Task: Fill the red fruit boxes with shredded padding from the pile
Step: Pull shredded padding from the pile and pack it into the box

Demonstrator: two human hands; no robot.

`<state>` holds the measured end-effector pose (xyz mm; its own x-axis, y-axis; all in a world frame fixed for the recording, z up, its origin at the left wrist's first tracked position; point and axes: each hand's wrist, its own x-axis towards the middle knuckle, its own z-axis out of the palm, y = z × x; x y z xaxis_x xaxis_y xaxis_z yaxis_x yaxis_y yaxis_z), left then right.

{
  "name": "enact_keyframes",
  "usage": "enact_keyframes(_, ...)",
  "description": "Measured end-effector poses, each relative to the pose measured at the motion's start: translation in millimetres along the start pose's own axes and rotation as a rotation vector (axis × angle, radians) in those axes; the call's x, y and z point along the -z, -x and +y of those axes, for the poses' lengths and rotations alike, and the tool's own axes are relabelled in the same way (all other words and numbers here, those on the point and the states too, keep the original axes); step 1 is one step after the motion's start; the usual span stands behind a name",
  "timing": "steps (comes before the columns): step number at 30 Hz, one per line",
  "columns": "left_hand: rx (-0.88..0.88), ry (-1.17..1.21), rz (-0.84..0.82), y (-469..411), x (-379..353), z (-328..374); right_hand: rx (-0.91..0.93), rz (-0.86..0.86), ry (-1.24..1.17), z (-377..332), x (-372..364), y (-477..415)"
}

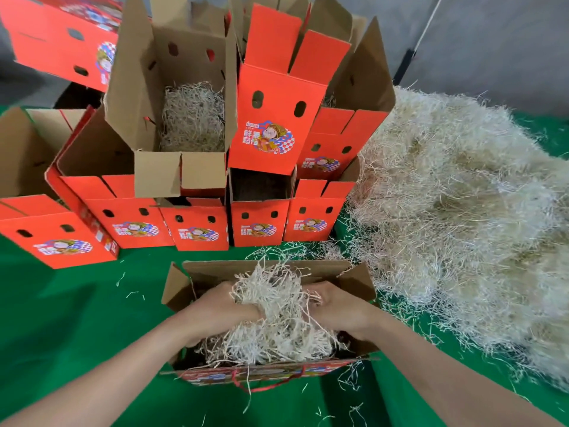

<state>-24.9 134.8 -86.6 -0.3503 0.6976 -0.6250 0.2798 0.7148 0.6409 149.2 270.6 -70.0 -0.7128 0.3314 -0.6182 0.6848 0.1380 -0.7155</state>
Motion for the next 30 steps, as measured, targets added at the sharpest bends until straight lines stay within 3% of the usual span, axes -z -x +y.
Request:
enact_keyframes(3, 0.024, 0.009, 0.038, 1, 9, -9, -0.028, 0.110, 0.286, 13, 11, 4)
enact_keyframes(5, 0.012, -0.034, 0.092, 4, 13, -13, -0.030, 0.112, 0.293, 17, 17, 5)
enact_keyframes(7, -0.030, -0.094, 0.111, 2, 13, -14, 0.002, 0.093, 0.130, 14, 19, 5)
enact_keyframes(10, -0.099, -0.160, 0.016, 7, 0, 2, 0.011, -0.085, -0.314, 3, 13, 5)
enact_keyframes(14, -0.257, -0.430, -0.100, 12, -24, 18, -0.117, -0.105, -0.265, -9, -17, -15)
enact_keyframes(17, -0.247, -0.089, -0.233, 17, -8, 10, -0.170, 0.058, -0.232, 3, -12, -22)
enact_keyframes(19, -0.290, 0.102, -0.129, 24, 9, 5, -0.189, 0.127, -0.275, 14, -1, -20)
enact_keyframes(21, -0.355, 0.204, 0.134, 25, 16, -1, -0.188, 0.143, -0.290, 23, 7, -17)
enact_keyframes(26, -0.501, 0.088, 0.664, 30, 11, -8, -0.186, 0.152, -0.238, 26, 17, -5)
enact_keyframes(28, -0.462, 0.082, 0.651, 31, 13, -10, -0.178, 0.139, -0.295, 27, 25, 2)
enact_keyframes(30, -0.321, 0.138, 0.374, 29, 13, -7, -0.167, 0.079, -0.328, 21, 28, 8)
